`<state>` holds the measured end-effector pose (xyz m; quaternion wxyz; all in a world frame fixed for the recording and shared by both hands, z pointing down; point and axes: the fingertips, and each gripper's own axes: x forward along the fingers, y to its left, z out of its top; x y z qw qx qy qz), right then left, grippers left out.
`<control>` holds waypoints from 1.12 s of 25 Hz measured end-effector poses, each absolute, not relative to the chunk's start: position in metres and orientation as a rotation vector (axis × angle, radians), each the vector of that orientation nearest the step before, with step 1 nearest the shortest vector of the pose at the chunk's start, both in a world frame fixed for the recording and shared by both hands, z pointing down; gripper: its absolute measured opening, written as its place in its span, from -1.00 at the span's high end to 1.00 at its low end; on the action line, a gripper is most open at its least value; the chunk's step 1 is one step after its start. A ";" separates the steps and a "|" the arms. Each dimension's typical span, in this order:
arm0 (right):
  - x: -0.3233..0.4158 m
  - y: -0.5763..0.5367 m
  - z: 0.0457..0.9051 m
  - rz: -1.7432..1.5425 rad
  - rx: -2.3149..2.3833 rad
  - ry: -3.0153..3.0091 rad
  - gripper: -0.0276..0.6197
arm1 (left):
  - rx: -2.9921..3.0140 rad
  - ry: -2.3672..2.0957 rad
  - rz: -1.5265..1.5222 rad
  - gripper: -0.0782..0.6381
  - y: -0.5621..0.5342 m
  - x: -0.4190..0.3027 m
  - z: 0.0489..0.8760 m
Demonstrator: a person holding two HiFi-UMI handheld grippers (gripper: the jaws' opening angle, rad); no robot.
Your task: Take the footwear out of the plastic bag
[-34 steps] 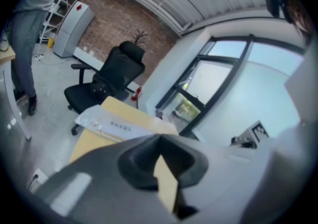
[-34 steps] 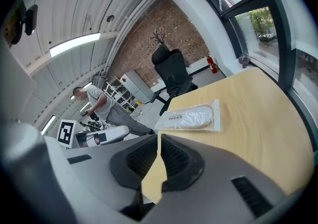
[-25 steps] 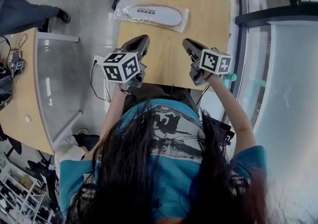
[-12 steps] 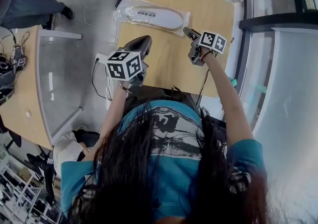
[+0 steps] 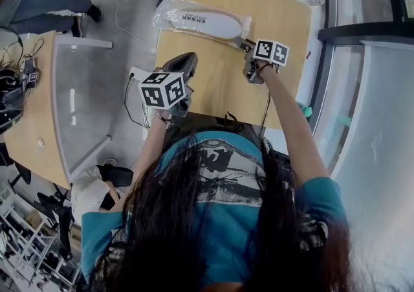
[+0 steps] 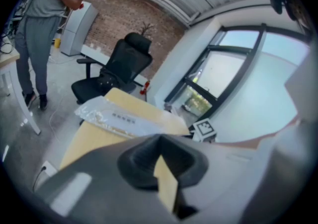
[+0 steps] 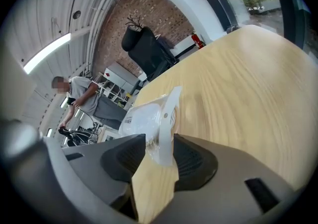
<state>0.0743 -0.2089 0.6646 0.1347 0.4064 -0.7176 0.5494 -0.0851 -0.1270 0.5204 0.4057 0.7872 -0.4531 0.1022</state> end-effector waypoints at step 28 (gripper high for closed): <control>0.033 -0.152 0.559 1.949 0.663 -2.270 0.87 | 1.435 -0.773 -0.346 0.12 -0.144 -0.049 0.600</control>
